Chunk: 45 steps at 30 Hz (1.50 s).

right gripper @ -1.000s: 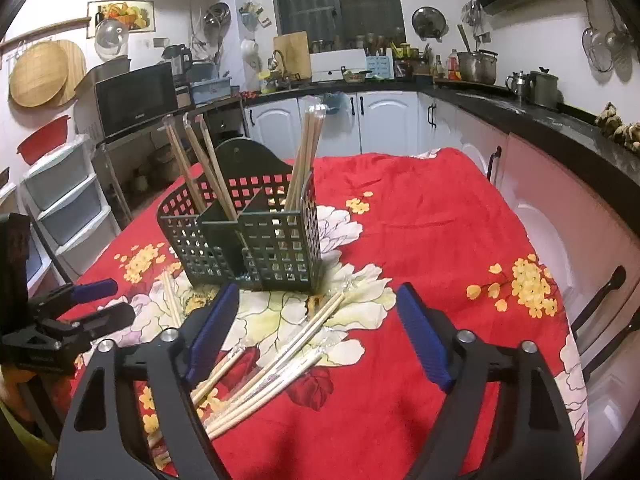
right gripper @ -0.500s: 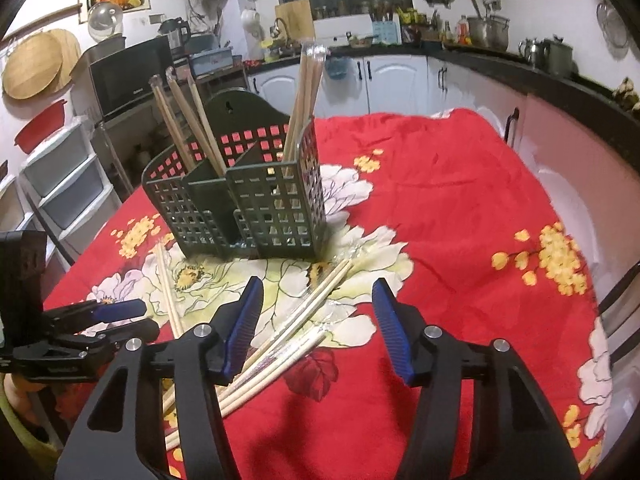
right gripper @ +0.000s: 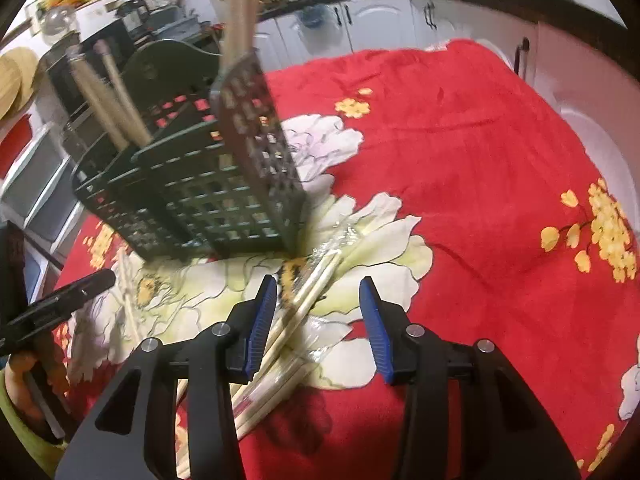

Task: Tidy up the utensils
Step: 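Close the left tool on another chopstick while the right tool grasps one too, then raise the left tool's chopstick above the caddy while the right tool carries its chopstick over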

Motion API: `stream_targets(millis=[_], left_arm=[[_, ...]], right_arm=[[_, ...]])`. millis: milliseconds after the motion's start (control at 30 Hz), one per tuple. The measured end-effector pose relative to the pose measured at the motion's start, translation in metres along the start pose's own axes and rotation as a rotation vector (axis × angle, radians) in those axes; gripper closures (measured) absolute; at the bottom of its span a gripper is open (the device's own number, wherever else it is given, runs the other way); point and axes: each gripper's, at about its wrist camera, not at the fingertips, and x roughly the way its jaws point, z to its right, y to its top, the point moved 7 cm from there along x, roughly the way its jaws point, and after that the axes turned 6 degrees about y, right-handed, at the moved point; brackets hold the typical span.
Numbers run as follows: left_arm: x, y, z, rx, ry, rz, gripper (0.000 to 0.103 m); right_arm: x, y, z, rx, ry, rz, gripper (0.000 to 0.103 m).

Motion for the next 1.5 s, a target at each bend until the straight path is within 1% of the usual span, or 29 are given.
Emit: stream_targets(millis=[33,133,200,367,433,467,500,533,567,600,633,667,767,867,1000,1100,1233,1500], left_arm=[[0.004,0.004,-0.004,-0.011,0.004,-0.006,0.042],[0.012,0.013,-0.013,-0.046,-0.006,-0.02,0.051],[0.02,0.017,-0.018,-0.048,0.004,-0.027,0.059],[0.025,0.023,-0.023,-0.046,0.014,-0.02,0.066],[0.027,0.025,-0.024,-0.026,0.047,-0.01,0.073],[0.028,0.024,-0.023,-0.01,0.07,-0.001,0.079],[0.03,0.024,-0.021,0.016,0.096,0.01,0.08],[0.03,0.024,-0.02,0.029,0.106,0.018,0.081],[0.03,0.024,-0.019,0.035,0.112,0.022,0.081],[0.03,0.025,-0.019,0.036,0.115,0.024,0.084],[0.03,0.026,-0.02,0.033,0.115,0.026,0.087],[0.03,0.027,-0.023,0.026,0.116,0.029,0.093],[0.03,0.027,-0.025,0.015,0.108,0.032,0.098],[0.03,0.028,-0.028,0.009,0.099,0.033,0.1],[0.025,0.028,-0.031,-0.02,0.072,0.034,0.101],[0.013,0.029,-0.032,-0.033,0.054,0.06,0.101],[-0.007,0.028,-0.031,-0.054,0.025,0.096,0.101],[-0.053,0.029,-0.017,-0.045,-0.034,0.18,0.102]], right_arm=[[0.003,0.0,0.002,0.009,-0.005,-0.008,0.064],[0.01,0.001,0.007,0.023,-0.007,-0.022,0.064],[0.014,0.001,0.008,0.03,-0.004,-0.025,0.065],[0.02,0.002,0.008,0.021,-0.021,-0.038,0.067],[0.023,0.002,0.007,0.014,-0.03,-0.042,0.068],[0.025,0.002,0.007,0.01,-0.034,-0.043,0.069],[0.026,0.002,0.006,0.007,-0.037,-0.043,0.071],[0.027,0.001,0.005,-0.002,-0.047,-0.042,0.072],[0.029,0.002,0.005,-0.008,-0.054,-0.04,0.076],[0.03,0.002,0.005,-0.007,-0.06,-0.036,0.08],[0.029,0.002,0.006,0.0,-0.059,-0.032,0.081],[0.029,0.002,0.007,0.012,-0.056,-0.025,0.083],[0.024,0.002,0.012,0.071,-0.032,0.003,0.087],[0.015,0.007,0.015,0.12,0.009,0.039,0.091],[-0.006,0.014,0.011,0.141,0.053,0.096,0.093],[-0.02,0.017,0.007,0.135,0.062,0.144,0.093],[-0.039,0.019,0.005,0.134,0.07,0.183,0.093],[-0.065,0.023,-0.005,0.103,0.071,0.25,0.094]])
